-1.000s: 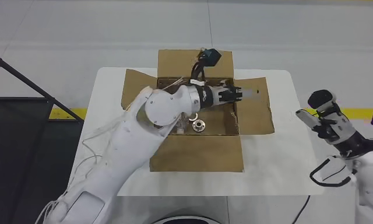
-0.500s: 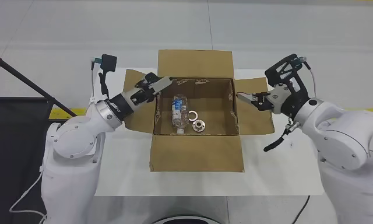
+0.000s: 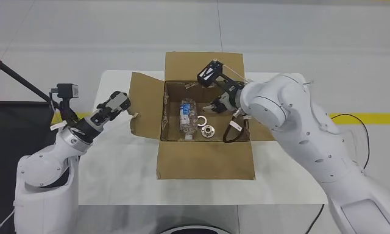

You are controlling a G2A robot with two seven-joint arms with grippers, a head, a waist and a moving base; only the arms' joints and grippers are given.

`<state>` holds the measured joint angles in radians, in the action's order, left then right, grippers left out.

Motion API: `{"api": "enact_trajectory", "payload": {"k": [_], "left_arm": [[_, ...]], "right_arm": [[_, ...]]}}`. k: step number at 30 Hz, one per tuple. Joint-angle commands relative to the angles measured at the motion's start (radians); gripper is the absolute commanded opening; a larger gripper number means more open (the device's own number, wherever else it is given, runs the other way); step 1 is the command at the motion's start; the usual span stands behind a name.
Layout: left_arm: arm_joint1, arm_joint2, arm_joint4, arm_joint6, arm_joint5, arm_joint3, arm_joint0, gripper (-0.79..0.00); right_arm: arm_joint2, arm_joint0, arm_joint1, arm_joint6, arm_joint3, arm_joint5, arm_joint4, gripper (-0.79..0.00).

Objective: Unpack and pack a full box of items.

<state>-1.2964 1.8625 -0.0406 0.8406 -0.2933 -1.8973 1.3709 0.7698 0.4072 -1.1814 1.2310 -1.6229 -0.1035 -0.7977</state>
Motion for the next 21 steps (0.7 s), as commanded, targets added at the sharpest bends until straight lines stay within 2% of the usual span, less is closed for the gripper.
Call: {"api": "enact_trajectory", "payload": {"k": [1, 12, 21], "left_arm": [[0.0, 0.0, -0.002, 0.001, -0.002, 0.001, 0.001, 0.0], [0.0, 0.0, -0.002, 0.001, -0.002, 0.001, 0.001, 0.0], [0.008, 0.027, -0.059, -0.079, 0.015, 0.024, 0.014, 0.0]], "right_arm": [[0.0, -0.001, 0.0, 0.001, -0.002, 0.002, -0.002, 0.0], [-0.016, 0.013, -0.003, -0.014, 0.01, -0.013, -0.01, 0.0], [-0.172, -0.073, -0.084, -0.048, 0.193, 0.018, 0.025, 0.0]]}}
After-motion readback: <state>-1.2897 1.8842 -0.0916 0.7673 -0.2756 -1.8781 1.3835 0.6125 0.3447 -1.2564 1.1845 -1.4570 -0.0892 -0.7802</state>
